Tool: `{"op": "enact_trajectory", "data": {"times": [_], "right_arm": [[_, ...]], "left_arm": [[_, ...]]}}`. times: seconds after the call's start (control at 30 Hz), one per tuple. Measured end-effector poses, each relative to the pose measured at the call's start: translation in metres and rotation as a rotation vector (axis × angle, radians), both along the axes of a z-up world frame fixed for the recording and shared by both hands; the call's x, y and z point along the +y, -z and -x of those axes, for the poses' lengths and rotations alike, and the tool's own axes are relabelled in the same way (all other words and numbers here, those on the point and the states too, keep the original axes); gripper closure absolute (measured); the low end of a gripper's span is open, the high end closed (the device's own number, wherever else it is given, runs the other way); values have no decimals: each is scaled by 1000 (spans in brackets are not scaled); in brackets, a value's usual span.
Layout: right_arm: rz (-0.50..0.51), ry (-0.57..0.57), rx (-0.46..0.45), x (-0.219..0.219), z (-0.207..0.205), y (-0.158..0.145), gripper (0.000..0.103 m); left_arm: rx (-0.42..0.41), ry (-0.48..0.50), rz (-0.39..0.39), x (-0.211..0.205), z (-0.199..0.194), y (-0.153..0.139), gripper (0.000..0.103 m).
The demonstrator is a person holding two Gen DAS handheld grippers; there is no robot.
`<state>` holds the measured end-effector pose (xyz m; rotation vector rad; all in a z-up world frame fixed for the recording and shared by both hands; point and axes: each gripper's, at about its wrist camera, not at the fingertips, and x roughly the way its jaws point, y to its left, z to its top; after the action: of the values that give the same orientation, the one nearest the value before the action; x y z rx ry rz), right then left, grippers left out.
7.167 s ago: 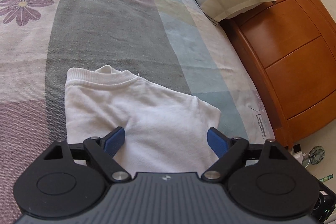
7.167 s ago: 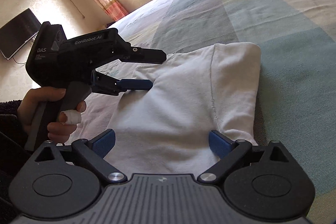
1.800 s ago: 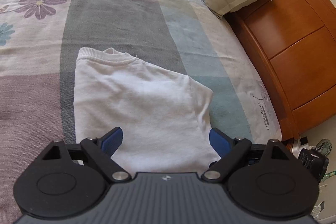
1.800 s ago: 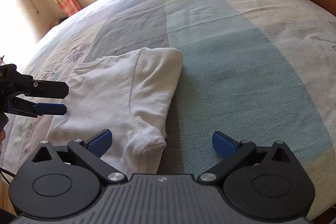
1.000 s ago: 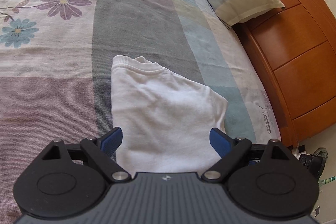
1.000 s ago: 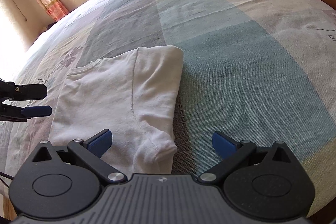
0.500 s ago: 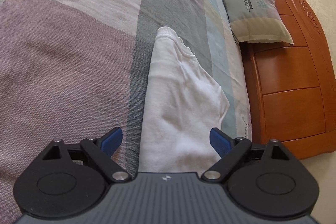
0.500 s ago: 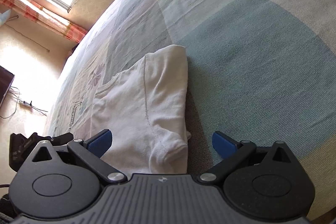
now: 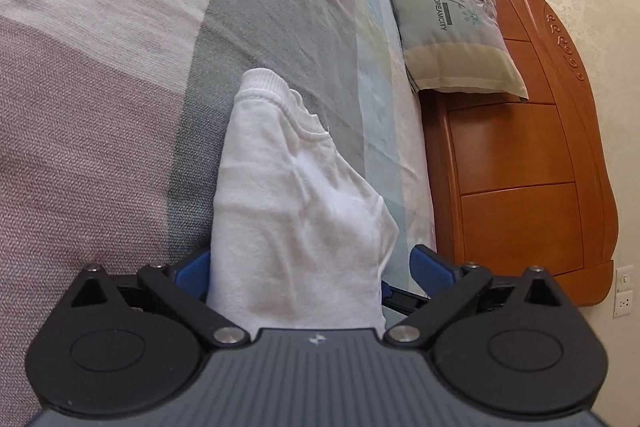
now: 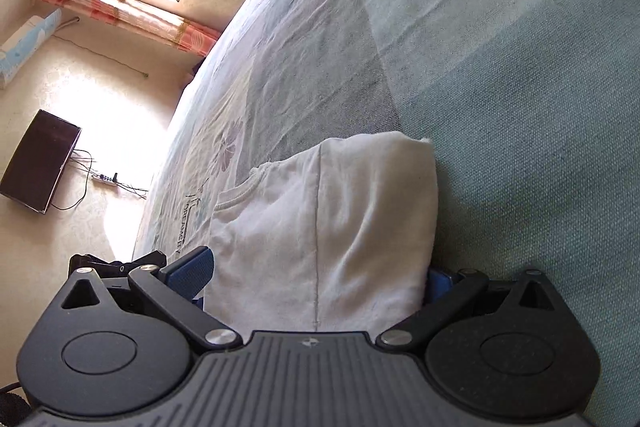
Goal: Fold clothes
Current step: 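Roll the right tool and close it on the sweatshirt's end while the left tool closes beside it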
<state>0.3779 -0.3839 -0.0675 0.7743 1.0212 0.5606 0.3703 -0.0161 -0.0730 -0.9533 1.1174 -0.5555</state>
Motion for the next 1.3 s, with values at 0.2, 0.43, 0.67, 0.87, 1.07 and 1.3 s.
{"op": "enact_trajectory", "data": {"times": [0.2,0.43,0.67,0.87,1.07,1.3], "right_arm": [[14,-59,34,0,23,-5,0],[-54,-42,45,2,7,0,0],[-83,-66,104,2,14,-1,0],[-166,-60,103,-9,13,9,0],[-146,-96,74,-5,10,5,1],[-100,-24,79,-13,14,11,35]], "left_arm": [[35,69,5,-1,30,-2,4],[19,97,-12,-31,1,-4,2],[31,81,68,-16,30,2,3],[10,124,35,-37,6,0,2],[38,84,31,-23,24,5,27],[52,62,4,-25,28,5,40]]}}
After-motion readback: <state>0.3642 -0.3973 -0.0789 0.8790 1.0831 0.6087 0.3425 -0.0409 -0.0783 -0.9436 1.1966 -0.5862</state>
